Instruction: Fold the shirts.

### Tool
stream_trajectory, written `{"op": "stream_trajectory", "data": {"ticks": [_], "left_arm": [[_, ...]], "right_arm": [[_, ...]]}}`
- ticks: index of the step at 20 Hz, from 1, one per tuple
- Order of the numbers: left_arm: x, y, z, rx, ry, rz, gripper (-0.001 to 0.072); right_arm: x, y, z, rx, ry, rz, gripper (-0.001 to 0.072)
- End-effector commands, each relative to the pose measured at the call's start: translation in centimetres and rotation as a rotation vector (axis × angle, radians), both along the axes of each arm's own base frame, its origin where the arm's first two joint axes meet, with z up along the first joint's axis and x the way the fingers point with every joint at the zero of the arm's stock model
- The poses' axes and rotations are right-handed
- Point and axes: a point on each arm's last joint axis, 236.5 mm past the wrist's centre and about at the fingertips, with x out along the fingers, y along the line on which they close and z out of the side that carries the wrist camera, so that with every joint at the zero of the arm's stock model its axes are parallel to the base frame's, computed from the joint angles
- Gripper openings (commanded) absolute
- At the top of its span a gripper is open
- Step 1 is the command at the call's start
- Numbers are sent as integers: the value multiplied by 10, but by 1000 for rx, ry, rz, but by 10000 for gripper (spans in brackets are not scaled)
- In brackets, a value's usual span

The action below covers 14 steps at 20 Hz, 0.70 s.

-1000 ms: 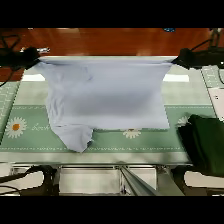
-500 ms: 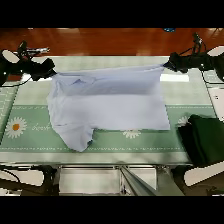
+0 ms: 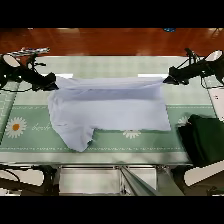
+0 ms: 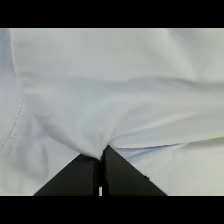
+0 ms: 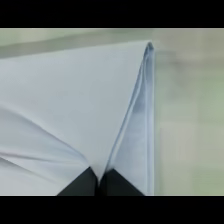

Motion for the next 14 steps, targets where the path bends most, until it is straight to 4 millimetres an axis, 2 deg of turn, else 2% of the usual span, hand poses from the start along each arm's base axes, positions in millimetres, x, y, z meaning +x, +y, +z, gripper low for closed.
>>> {"op": "stream_trajectory", "data": {"ticks": [1, 4, 5, 6, 7, 8, 11, 14], "left_arm": [[-19, -10, -19, -10, 73, -44, 23], [-20, -10, -21, -13, 81, -44, 24], [-23, -10, -21, -17, 94, -44, 49], [-31, -9, -20, -22, 124, -55, 194], [-39, -3, -18, -15, 157, -66, 470], [-50, 9, -15, 4, 202, -79, 509], [-77, 46, 5, 15, 281, -36, 508], [-105, 79, 28, 3, 266, 71, 508]], "right_arm": [[-12, 1, -18, 7, 66, -7, 21], [-14, 2, -24, 18, 89, -7, 22], [-14, 3, -24, 21, 96, -19, 90], [-18, 5, -23, 34, 118, -29, 310], [-23, 4, -20, 40, 137, -14, 411], [-30, -4, -14, 40, 160, -3, 411], [-38, -42, 22, 38, 127, -67, 410], [-53, -80, 65, -20, 40, -139, 410]]}}
